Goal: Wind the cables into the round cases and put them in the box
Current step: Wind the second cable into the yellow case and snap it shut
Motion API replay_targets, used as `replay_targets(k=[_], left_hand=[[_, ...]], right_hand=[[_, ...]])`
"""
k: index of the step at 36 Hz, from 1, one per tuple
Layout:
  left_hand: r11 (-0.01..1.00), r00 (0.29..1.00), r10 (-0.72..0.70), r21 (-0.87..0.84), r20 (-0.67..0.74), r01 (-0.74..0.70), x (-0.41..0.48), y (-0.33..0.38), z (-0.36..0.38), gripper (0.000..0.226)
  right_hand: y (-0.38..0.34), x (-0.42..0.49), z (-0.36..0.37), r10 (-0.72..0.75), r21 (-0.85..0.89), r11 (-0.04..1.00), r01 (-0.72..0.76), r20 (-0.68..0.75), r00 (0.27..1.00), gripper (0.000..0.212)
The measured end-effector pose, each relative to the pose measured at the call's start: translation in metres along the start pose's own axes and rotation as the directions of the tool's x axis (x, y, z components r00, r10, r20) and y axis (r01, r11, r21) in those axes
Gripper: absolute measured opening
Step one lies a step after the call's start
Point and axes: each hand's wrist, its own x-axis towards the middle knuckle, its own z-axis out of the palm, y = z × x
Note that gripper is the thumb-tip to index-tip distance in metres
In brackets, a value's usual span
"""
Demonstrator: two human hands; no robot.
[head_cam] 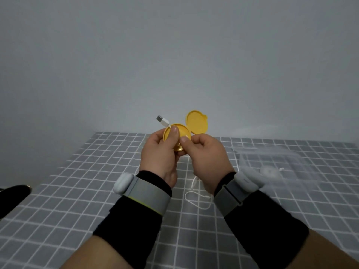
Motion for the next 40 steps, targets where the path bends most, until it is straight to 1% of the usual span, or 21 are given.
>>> replay_targets(k=[4,7,9,11,14,16,20,23,24,25,27,28,29,31,32,33,34,37,38,40], left_hand=[[0.999,0.996,-0.020,0.028,0.091,0.017,-0.017,0.009,-0.005,0.030],[0.997,0.990,-0.008,0.075,0.144,-0.003,-0.023,0.015,-0.009,0.027],[0.994,0.991,0.022,0.103,0.133,-0.036,-0.024,0.018,-0.009,0.026],[0.993,0.993,0.045,0.101,0.112,-0.057,-0.028,0.021,-0.007,0.026],[0.992,0.995,0.061,0.102,0.077,-0.069,-0.033,0.023,-0.007,0.028],[0.989,0.995,0.068,0.126,0.070,-0.076,-0.035,0.024,-0.009,0.028],[0.975,0.995,0.027,0.219,0.095,-0.047,-0.036,0.027,-0.017,0.028],[0.944,0.988,-0.030,0.328,0.153,-0.022,-0.033,0.034,-0.027,0.028],[0.933,0.985,-0.052,0.360,0.162,-0.010,-0.030,0.037,-0.031,0.034],[0.918,0.985,-0.062,0.396,0.164,-0.008,-0.029,0.042,-0.034,0.047],[0.883,0.983,-0.059,0.468,0.173,-0.030,-0.025,0.051,-0.039,0.082],[0.853,0.980,-0.052,0.519,0.192,-0.056,-0.024,0.056,-0.041,0.088],[0.810,0.972,-0.050,0.578,0.228,-0.094,-0.023,0.060,-0.042,0.081],[0.698,0.937,-0.099,0.695,0.336,-0.175,-0.021,0.069,-0.043,0.045],[0.652,0.916,-0.138,0.731,0.376,-0.202,-0.021,0.074,-0.043,0.033],[0.627,0.895,-0.173,0.747,0.411,-0.221,-0.022,0.077,-0.042,0.028],[0.634,0.874,-0.207,0.741,0.439,-0.222,-0.022,0.080,-0.043,0.026],[0.713,0.813,-0.279,0.677,0.511,-0.181,-0.028,0.082,-0.042,0.022],[0.732,0.807,-0.273,0.657,0.524,-0.179,-0.029,0.081,-0.042,0.023],[0.768,0.817,-0.210,0.608,0.537,-0.202,-0.032,0.075,-0.040,0.021]], right_hand=[[-0.014,-0.012,-0.013,-0.031,-0.014,0.999,0.031,0.007,1.000,0.029],[-0.023,-0.017,-0.019,-0.029,-0.043,0.999,0.030,0.034,0.999,0.028],[-0.026,-0.019,-0.021,-0.023,-0.070,0.997,0.026,0.049,0.999,0.029],[-0.027,-0.019,-0.020,-0.030,-0.064,0.997,0.032,0.031,0.999,0.031],[-0.028,-0.022,-0.016,-0.023,-0.019,1.000,0.023,-0.001,1.000,0.032],[-0.029,-0.025,-0.013,-0.017,0.027,0.999,0.017,0.003,1.000,0.028],[-0.032,-0.027,-0.015,-0.029,0.086,0.996,0.025,0.044,0.999,0.018],[-0.038,-0.025,-0.020,-0.038,0.027,0.999,0.036,0.079,0.996,0.016],[-0.039,-0.023,-0.022,-0.041,-0.005,0.999,0.042,0.094,0.995,0.016],[-0.041,-0.022,-0.024,-0.040,-0.035,0.998,0.044,0.114,0.993,0.016],[-0.044,-0.020,-0.029,-0.016,-0.082,0.996,0.031,0.177,0.984,0.020],[-0.047,-0.019,-0.031,-0.003,-0.112,0.993,0.028,0.218,0.976,0.022],[-0.049,-0.019,-0.033,0.003,-0.151,0.988,0.037,0.259,0.966,0.023],[-0.055,-0.018,-0.037,0.001,-0.231,0.969,0.084,0.346,0.938,0.022],[-0.059,-0.018,-0.038,0.002,-0.262,0.959,0.108,0.388,0.922,0.022],[-0.062,-0.018,-0.040,0.004,-0.280,0.952,0.126,0.422,0.907,0.022],[-0.064,-0.018,-0.041,0.006,-0.286,0.949,0.136,0.447,0.895,0.021],[-0.067,-0.017,-0.043,-0.010,-0.238,0.962,0.136,0.467,0.884,0.016],[-0.068,-0.018,-0.044,-0.020,-0.218,0.967,0.136,0.464,0.886,0.016],[-0.066,-0.019,-0.044,-0.040,-0.183,0.974,0.133,0.443,0.896,0.014]])
